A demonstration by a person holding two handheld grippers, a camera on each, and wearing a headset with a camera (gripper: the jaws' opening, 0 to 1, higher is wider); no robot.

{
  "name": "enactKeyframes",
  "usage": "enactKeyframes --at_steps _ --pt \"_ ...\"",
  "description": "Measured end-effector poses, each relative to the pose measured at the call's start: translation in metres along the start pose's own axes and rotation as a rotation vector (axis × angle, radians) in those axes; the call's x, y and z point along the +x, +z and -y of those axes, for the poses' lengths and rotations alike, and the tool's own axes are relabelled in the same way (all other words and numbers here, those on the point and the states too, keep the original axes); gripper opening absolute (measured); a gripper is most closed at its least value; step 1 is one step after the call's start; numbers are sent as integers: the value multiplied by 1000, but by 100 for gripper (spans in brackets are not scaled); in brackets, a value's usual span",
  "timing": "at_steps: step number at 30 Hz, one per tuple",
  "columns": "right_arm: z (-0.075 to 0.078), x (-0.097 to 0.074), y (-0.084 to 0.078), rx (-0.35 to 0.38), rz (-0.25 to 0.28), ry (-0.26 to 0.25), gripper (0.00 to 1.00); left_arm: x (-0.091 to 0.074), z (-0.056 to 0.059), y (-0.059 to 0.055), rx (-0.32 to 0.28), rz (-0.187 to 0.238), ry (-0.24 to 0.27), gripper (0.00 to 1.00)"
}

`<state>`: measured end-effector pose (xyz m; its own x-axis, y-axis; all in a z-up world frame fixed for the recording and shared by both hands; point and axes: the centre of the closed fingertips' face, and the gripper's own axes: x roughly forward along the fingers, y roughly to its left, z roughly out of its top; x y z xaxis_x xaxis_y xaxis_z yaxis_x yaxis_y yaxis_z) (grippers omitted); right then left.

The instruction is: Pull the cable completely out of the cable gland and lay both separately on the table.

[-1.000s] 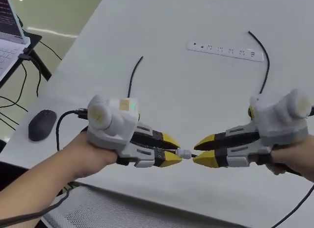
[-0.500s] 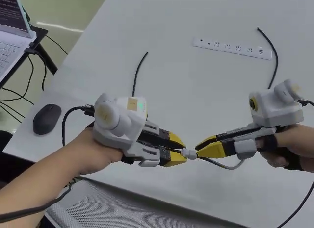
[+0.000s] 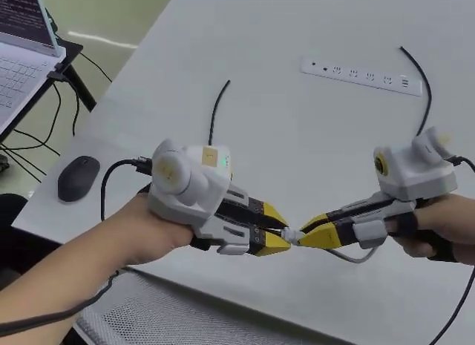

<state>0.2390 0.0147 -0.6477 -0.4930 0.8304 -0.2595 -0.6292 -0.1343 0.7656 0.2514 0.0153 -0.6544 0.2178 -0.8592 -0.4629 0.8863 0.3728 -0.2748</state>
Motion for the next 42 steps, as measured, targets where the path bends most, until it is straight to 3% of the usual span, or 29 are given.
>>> enactKeyframes --at_steps 6,13,15,19,22,26,35,38,42 --pt "-3 6 0 -306 -70 -136 7 -4 0 -4 -19 -5 -10 15" --pt "-5 1 0 -442 -53 -214 7 -4 4 0 -75 40 -38 15" --pt "-2 0 2 -533 -78 -263 7 -4 1 2 -127 52 -43 15" --pt "-3 1 4 -706 -133 -344 7 -4 -1 3 -137 61 -48 15" --pt "1 2 0 -796 -172 -388 7 -2 2 3 -147 56 -58 15" --pt "2 2 -2 -885 -209 -429 7 0 3 2 -204 61 -64 15" --pt "5 3 -3 -906 -221 -458 8 1 1 1 -196 67 -65 15" --pt "4 3 -3 -886 -219 -458 8 1 2 1 -163 62 -67 15" --pt "6 3 -1 -797 -189 -478 8 0 2 0 -134 63 -69 15"
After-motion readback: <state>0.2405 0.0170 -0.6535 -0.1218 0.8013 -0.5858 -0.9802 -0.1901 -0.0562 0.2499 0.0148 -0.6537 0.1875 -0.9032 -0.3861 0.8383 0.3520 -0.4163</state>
